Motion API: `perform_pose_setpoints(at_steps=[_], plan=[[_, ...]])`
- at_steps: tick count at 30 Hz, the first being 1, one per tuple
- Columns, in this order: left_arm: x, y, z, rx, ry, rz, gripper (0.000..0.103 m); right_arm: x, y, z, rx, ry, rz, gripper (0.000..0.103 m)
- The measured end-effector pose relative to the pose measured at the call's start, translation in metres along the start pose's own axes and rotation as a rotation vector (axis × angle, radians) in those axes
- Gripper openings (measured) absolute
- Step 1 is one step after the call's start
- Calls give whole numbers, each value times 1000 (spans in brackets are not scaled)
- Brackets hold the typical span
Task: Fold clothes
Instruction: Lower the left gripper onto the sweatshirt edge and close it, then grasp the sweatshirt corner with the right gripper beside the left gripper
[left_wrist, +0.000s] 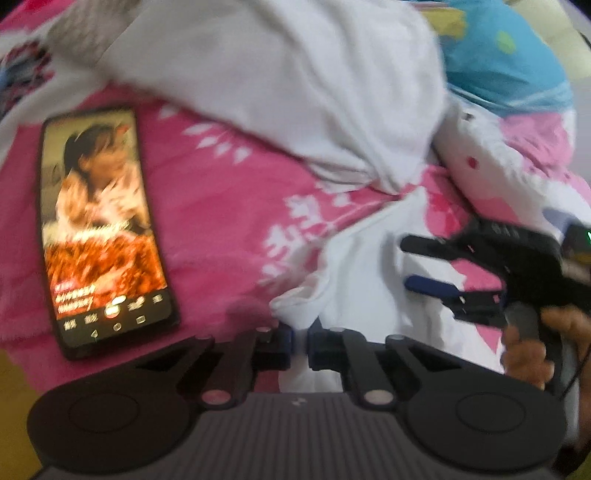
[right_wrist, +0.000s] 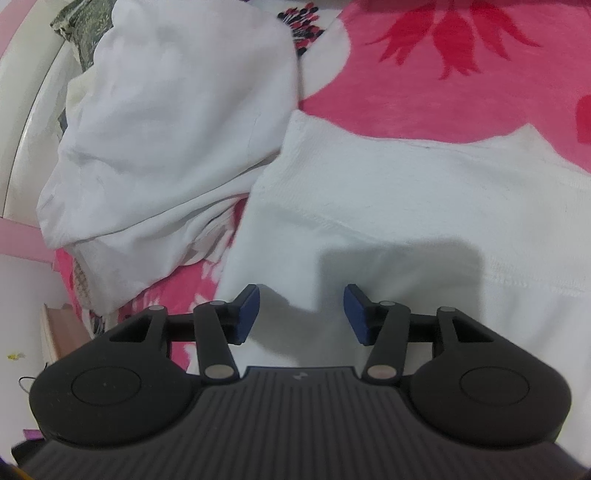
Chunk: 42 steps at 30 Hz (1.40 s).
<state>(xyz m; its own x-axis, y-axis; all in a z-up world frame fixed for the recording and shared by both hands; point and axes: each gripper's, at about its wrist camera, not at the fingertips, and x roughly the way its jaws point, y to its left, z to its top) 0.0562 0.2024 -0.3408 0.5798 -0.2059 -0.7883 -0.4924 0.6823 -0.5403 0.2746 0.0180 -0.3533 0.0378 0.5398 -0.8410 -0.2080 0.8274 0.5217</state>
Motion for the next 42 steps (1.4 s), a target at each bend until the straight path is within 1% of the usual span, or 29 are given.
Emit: perform_pose_setpoints(at_steps=[4,9,11,13,16,21,23,26,28,31,37,42], plan=[[-11,-23,-5,154,-38,-45,7,3,11,9,-9,63,32,56],[-23,-51,-13,348,-79,-103,7,9,20,22,-17,139,1,61],[-25,-60,-16,403,-86,-114,7,14,20,26,-11,168,-12,63],[-25,-64,-17,422,-87,-127,7,19,23,30,-27,201,-26,64],[-26,-69,-19,452,-87,-147,7,29,33,34,-87,259,-62,66],[-28,-78,-22,500,-86,-177,7,41,39,40,-137,328,-123,66],[-29,-80,-23,513,-83,-187,7,45,41,42,-157,356,-147,65],[-29,-81,-23,514,-80,-202,7,52,45,46,-187,398,-184,56],[-29,-81,-23,514,-76,-211,7,54,44,47,-200,413,-206,40],[-28,-81,-23,523,-73,-221,7,50,35,46,-196,402,-209,28],[-26,-83,-22,534,-61,-238,7,41,25,40,-210,374,-194,15],[-28,-87,-22,556,-54,-276,7,20,16,30,-201,299,-155,10]])
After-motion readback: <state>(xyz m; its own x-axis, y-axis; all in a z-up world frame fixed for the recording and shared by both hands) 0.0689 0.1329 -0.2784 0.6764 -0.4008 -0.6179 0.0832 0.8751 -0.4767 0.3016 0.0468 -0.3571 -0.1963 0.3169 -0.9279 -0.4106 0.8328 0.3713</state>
